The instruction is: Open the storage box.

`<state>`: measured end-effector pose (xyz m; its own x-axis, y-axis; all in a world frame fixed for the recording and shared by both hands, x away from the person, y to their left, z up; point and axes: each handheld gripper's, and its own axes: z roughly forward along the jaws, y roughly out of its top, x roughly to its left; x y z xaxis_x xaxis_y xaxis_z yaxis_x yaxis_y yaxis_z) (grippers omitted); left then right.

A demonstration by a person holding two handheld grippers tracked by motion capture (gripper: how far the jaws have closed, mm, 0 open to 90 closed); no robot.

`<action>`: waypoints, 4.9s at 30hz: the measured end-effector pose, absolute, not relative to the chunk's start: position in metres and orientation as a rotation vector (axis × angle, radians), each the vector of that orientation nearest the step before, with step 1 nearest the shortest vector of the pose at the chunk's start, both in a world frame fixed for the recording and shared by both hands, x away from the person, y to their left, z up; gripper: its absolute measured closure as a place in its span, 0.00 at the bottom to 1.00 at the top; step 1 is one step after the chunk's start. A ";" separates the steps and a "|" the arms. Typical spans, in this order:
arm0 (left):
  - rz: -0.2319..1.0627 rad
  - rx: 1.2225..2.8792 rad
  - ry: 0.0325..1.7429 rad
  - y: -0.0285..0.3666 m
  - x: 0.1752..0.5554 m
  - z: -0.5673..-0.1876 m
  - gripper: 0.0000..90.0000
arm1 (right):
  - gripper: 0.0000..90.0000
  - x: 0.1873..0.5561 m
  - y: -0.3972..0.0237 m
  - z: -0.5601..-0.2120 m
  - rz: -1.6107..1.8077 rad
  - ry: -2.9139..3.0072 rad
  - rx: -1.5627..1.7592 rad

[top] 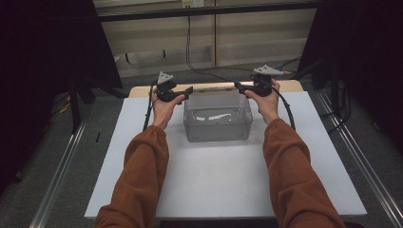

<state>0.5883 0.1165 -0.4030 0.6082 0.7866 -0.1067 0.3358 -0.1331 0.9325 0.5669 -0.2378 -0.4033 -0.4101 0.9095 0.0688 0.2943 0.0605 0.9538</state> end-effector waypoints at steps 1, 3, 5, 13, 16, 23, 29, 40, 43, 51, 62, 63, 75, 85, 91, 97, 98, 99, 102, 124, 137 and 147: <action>0.506 1.723 0.929 0.117 0.587 -0.402 0.15 | 0.16 0.565 -0.238 -0.401 1.363 1.761 1.201; 0.519 1.724 0.923 0.117 0.583 -0.400 0.14 | 0.16 0.561 -0.238 -0.399 1.370 1.747 1.198; 0.524 1.715 0.925 0.117 0.579 -0.398 0.11 | 0.15 0.558 -0.238 -0.397 1.376 1.737 1.195; 0.554 1.703 0.892 0.117 0.566 -0.394 0.09 | 0.12 0.546 -0.240 -0.395 1.383 1.724 1.191; 0.556 1.698 0.881 0.118 0.562 -0.393 0.09 | 0.11 0.543 -0.239 -0.395 1.387 1.720 1.189; 0.547 1.685 0.896 0.121 0.557 -0.394 0.06 | 0.07 0.536 -0.239 -0.394 1.387 1.702 1.202; 0.554 1.691 0.886 0.123 0.549 -0.395 0.05 | 0.04 0.528 -0.237 -0.392 1.397 1.695 1.187; 0.572 1.684 0.833 0.124 0.532 -0.392 0.03 | 0.02 0.512 -0.236 -0.389 1.394 1.695 1.145; 0.576 1.660 0.831 0.126 0.527 -0.392 0.02 | 0.03 0.508 -0.236 -0.388 1.378 1.708 1.155; 0.583 1.660 0.800 0.127 0.516 -0.391 0.04 | 0.03 0.496 -0.239 -0.389 1.389 1.694 1.148; 0.592 1.631 0.768 0.128 0.494 -0.387 0.03 | 0.01 0.475 -0.244 -0.385 1.383 1.686 1.115; 0.586 1.627 0.764 0.128 0.493 -0.387 0.03 | 0.01 0.473 -0.245 -0.386 1.381 1.684 1.107; 0.582 1.596 0.779 0.138 0.468 -0.388 0.03 | 0.00 0.451 -0.243 -0.392 1.410 1.685 1.095; 0.595 1.606 0.758 0.145 0.447 -0.394 0.03 | 0.00 0.426 -0.241 -0.397 1.388 1.681 1.098; 0.596 1.595 0.759 0.151 0.433 -0.396 0.03 | 0.00 0.410 -0.244 -0.400 1.350 1.662 1.088; 0.583 1.598 0.793 0.159 0.420 -0.403 0.03 | 0.00 0.395 -0.248 -0.403 1.323 1.657 1.094; 0.595 1.595 0.793 0.161 0.418 -0.403 0.03 | 0.00 0.392 -0.249 -0.403 1.321 1.652 1.095; 0.606 1.593 0.799 0.163 0.417 -0.404 0.03 | 0.00 0.390 -0.251 -0.403 1.317 1.646 1.100; 0.621 1.582 0.805 0.170 0.411 -0.404 0.03 | 0.00 0.383 -0.254 -0.405 1.312 1.640 1.109; 0.612 1.529 0.853 0.198 0.363 -0.414 0.03 | 0.00 0.331 -0.266 -0.415 1.315 1.557 1.115; 0.669 1.509 0.897 0.217 0.341 -0.418 0.03 | 0.00 0.303 -0.283 -0.423 1.290 1.519 1.151; 0.669 1.539 0.919 0.232 0.323 -0.423 0.02 | 0.00 0.279 -0.295 -0.433 1.244 1.511 1.181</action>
